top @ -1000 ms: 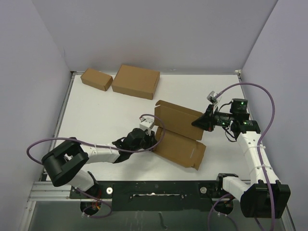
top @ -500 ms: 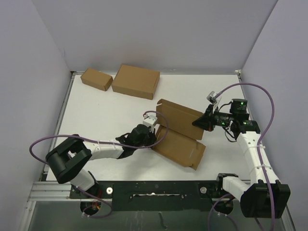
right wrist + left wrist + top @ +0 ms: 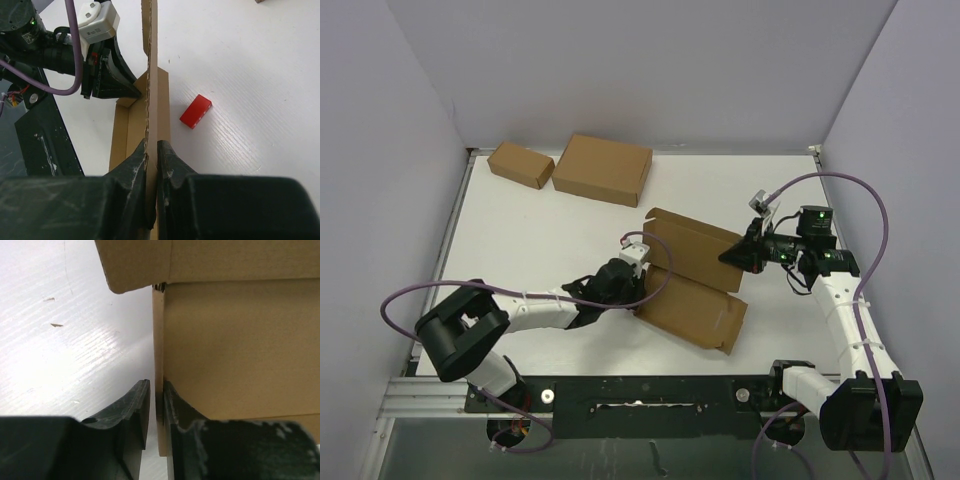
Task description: Fold the paper box
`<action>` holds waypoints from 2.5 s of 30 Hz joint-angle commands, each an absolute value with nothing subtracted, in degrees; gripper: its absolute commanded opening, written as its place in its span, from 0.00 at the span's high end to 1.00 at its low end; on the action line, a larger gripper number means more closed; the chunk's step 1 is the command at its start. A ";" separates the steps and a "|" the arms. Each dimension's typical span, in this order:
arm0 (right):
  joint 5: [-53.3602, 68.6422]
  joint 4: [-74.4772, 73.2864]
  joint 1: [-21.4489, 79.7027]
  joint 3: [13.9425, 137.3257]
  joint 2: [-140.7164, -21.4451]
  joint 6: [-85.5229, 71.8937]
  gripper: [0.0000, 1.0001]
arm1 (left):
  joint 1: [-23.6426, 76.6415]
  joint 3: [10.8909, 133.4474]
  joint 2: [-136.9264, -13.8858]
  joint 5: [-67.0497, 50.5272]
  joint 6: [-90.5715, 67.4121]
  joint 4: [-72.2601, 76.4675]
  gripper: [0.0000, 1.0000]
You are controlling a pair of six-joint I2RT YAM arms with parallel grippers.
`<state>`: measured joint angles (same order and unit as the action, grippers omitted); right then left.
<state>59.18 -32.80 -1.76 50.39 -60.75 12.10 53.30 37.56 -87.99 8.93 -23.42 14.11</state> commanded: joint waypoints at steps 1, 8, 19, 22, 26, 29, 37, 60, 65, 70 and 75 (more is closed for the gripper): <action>62.29 -30.54 -1.68 50.19 -60.29 11.16 1.00 | 53.09 39.29 -83.79 8.14 -24.73 12.35 0.80; 62.62 -30.34 -2.34 49.95 -59.91 11.07 1.00 | 52.68 38.82 -80.22 8.02 -25.84 10.72 0.71; 64.68 -30.34 -4.83 49.31 -59.03 12.29 1.00 | 51.42 35.15 -69.00 5.52 -29.03 9.71 0.40; 65.79 -31.41 -5.66 49.60 -58.76 14.23 1.00 | 48.23 32.09 -63.23 0.53 -30.26 11.20 0.34; 67.42 -35.62 -5.50 51.62 -60.25 19.78 1.00 | 41.46 29.94 -56.59 -7.19 -29.91 12.06 0.32; 69.46 -40.96 -4.72 54.99 -62.98 25.10 1.00 | 38.60 30.21 -52.16 -9.06 -26.48 11.16 0.16; 70.06 -48.72 -2.26 61.16 -67.15 33.01 1.00 | 27.25 36.33 -51.57 -29.83 -25.68 10.79 0.02; 71.59 -55.26 -1.52 64.78 -69.89 38.32 1.00 | 17.82 56.45 -63.90 -44.67 -20.97 -5.31 0.14; 72.15 -55.74 -1.32 64.69 -70.03 39.06 1.00 | 22.73 62.90 -66.48 -39.09 -10.41 -15.34 0.14; 72.31 -56.08 -1.11 64.78 -70.16 39.46 1.00 | 26.55 67.81 -70.87 -38.02 -5.08 -19.13 0.15; 72.55 -56.40 -0.89 64.77 -70.20 39.87 1.00 | 30.47 69.79 -76.46 -39.97 -1.62 -18.21 0.19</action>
